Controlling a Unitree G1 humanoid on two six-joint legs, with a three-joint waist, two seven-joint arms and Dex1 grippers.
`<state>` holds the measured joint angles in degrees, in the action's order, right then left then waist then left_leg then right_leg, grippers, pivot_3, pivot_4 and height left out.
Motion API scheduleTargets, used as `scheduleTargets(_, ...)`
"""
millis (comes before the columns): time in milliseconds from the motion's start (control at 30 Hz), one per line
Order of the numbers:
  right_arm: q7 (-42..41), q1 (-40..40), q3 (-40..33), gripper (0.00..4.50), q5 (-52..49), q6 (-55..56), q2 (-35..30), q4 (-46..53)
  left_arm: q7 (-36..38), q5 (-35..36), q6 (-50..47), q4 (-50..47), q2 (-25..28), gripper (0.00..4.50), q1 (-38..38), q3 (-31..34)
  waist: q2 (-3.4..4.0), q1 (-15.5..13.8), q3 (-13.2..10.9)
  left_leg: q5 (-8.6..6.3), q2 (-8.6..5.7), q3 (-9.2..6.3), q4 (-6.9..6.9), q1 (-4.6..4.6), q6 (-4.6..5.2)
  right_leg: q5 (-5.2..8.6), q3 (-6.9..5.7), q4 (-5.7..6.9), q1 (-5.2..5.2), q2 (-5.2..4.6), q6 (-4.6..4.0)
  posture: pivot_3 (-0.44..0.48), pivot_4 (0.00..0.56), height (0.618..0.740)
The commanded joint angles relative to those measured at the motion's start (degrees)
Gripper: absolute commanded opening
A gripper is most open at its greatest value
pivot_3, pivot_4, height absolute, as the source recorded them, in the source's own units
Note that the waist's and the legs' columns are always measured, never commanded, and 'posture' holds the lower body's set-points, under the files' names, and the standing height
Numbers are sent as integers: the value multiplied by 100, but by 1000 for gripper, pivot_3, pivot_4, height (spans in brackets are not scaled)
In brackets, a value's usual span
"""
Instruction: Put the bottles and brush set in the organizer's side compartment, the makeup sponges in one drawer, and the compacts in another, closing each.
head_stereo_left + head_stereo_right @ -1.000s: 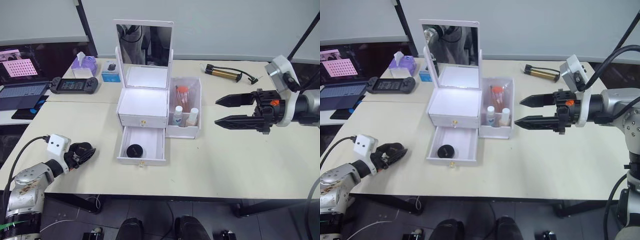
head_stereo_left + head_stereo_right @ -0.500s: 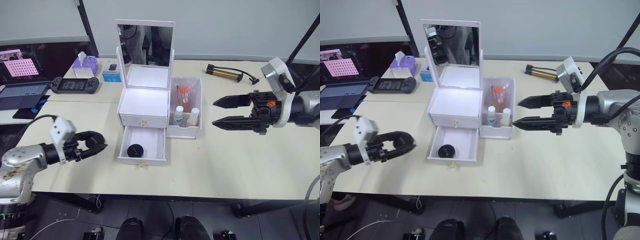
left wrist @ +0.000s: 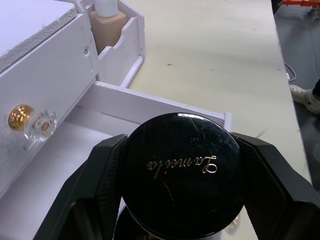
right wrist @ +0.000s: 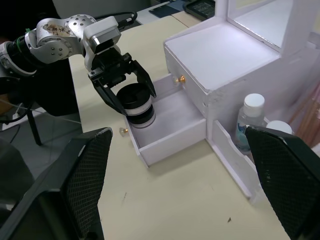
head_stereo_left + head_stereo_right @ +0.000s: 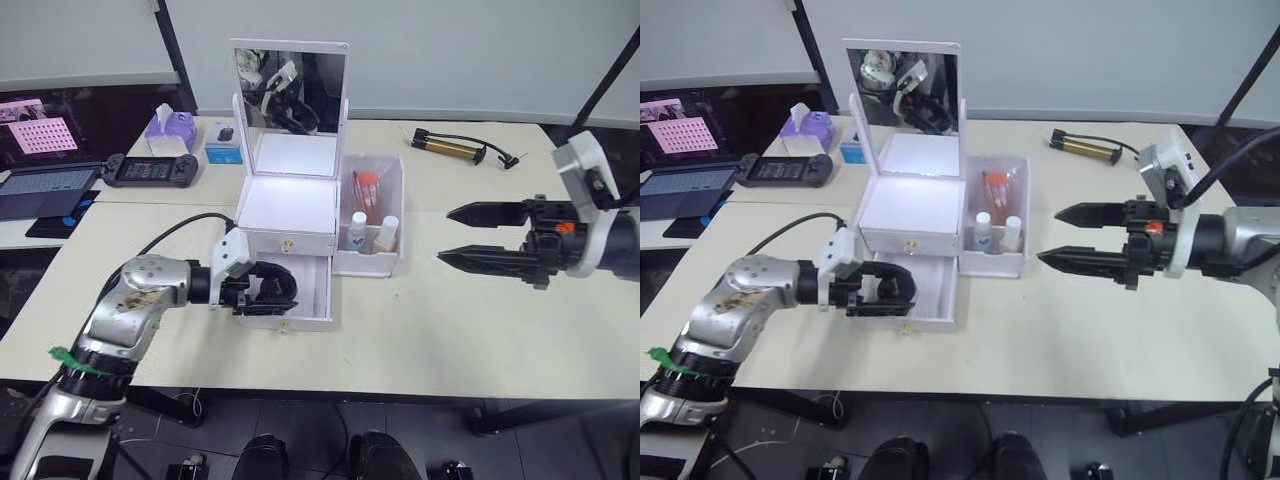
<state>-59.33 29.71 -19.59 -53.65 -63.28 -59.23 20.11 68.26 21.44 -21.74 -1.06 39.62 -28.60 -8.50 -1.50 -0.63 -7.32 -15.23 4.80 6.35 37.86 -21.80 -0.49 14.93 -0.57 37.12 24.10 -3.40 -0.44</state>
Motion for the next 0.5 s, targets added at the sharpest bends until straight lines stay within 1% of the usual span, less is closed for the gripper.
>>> scheduleTargets(33, 226, -159, -519, 4500, -333, -156, -149, 316, -12, -315, 461, 297, -222, 2911, -393, -148, 0, -7, 0, 0, 0, 0, 1, 0, 0, 0, 0, -1, 0, 0, 1, 0, 150, 701)
scheduleTargets(167, 465, -421, -813, 4500, -574, -259, -238, 508, 45, -579, 694, 673, -423, 2911, -561, -334, -1, -2, 1, 1, -3, -2, 2, -3, 1, -2, 1, -2, -2, -2, 5, 0, 150, 701)
scheduleTargets(500, 865, -735, -1205, 4500, -1010, -346, -427, 708, 186, -815, 1019, 1267, -819, 2911, -806, -451, -2, -10, 1, 2, -4, -6, 3, -6, 2, -2, 0, -2, -2, -2, 9, 0, 150, 701)
